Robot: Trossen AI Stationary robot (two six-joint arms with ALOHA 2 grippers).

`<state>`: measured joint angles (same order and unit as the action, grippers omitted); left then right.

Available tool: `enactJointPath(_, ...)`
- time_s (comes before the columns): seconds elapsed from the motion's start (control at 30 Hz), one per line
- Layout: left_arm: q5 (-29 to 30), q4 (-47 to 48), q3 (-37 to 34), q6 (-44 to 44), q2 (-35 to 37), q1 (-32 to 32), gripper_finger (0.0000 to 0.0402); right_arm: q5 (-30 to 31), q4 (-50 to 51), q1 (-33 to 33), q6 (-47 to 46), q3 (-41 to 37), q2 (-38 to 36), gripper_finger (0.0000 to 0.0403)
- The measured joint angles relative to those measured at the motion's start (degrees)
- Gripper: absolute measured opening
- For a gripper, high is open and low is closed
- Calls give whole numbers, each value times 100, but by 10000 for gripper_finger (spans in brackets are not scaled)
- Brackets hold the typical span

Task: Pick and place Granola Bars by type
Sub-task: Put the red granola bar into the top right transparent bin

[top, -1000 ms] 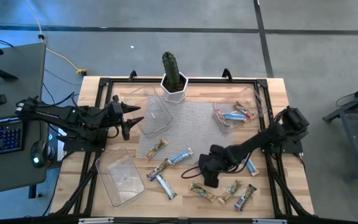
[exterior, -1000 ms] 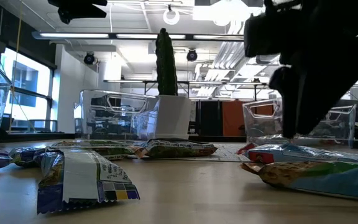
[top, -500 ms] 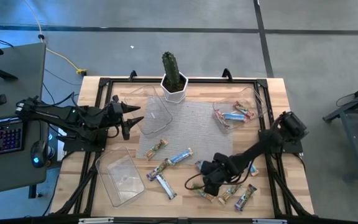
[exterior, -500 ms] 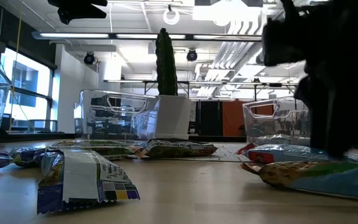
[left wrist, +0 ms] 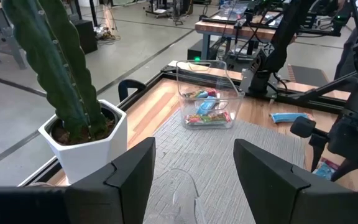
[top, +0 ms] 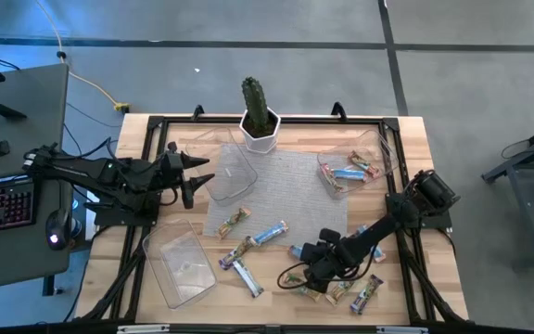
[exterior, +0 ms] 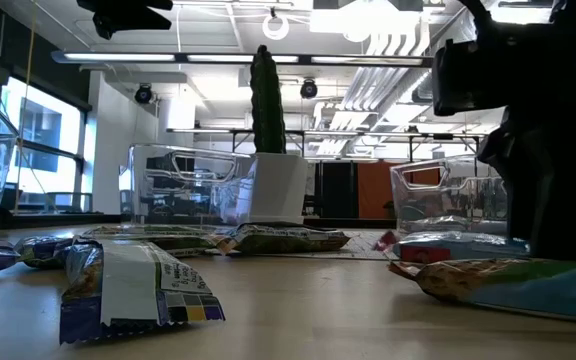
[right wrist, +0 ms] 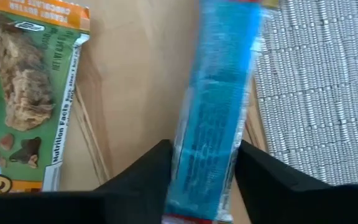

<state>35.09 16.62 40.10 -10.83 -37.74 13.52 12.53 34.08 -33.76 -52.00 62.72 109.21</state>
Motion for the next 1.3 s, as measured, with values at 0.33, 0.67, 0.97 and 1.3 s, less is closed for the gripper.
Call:
enactJointPath(0.33,1,-9,0,-2,0,0,213,-601,276,244,507,104,-471,84)
enactJointPath(0.67,48,-20,0,-2,0,0,213,876,2675,863,953,315,-2310,97)
enactJointPath(0.97,195,-19,0,2,0,0,213,2191,4733,2321,285,246,-3707,98)
enactJointPath(1.3,196,-15,0,13,0,0,213,1633,3616,4151,1192,-1083,-4017,99)
